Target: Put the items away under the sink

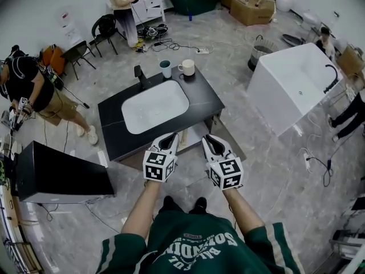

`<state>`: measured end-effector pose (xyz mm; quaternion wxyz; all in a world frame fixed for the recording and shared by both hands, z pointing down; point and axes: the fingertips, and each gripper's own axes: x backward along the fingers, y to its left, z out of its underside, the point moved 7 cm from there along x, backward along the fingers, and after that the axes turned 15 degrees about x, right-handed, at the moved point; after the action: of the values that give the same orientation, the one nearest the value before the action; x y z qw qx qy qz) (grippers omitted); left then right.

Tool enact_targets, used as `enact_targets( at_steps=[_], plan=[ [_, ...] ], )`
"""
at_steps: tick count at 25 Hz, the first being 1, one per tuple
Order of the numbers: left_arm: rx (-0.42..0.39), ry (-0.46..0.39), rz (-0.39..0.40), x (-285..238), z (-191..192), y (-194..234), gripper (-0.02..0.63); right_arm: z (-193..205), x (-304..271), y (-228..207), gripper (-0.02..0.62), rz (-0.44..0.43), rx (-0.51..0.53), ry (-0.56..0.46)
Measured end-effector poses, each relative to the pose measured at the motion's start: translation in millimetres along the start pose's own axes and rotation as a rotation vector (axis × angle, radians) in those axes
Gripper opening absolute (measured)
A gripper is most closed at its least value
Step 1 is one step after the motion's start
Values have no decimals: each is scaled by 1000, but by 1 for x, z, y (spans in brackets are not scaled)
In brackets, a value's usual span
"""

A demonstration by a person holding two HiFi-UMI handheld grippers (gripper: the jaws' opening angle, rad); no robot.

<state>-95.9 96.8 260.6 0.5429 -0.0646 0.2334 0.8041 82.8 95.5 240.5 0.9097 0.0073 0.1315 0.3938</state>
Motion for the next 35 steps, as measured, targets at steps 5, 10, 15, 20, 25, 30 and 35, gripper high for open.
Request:
enact_targets(
  at_steps=[5, 10, 15, 20, 25, 30, 35],
  plan=[
    [-3, -8, 3, -22, -5, 6, 11, 9, -19, -12, 68, -13, -21, 1],
    [1, -15, 20, -60, -25, 30, 11, 2, -58, -23, 75, -13, -25, 12],
    [-13, -1, 57, -121, -60, 59, 11, -11, -110, -45, 75, -25, -18, 26],
    [-38, 23, 115, -187, -75, 89, 12, -5, -161, -65, 75, -11, -25, 56],
    [-28, 31, 149, -240, -94, 118, 12, -2, -206, -95, 75, 25, -40, 83],
    [-43, -5, 154, -274, -105, 138, 14, 6, -231, -112, 75, 39, -50, 120],
    [-35, -3, 177, -305, -111, 155, 51, 15, -252, -123, 75, 51, -54, 149]
  ],
)
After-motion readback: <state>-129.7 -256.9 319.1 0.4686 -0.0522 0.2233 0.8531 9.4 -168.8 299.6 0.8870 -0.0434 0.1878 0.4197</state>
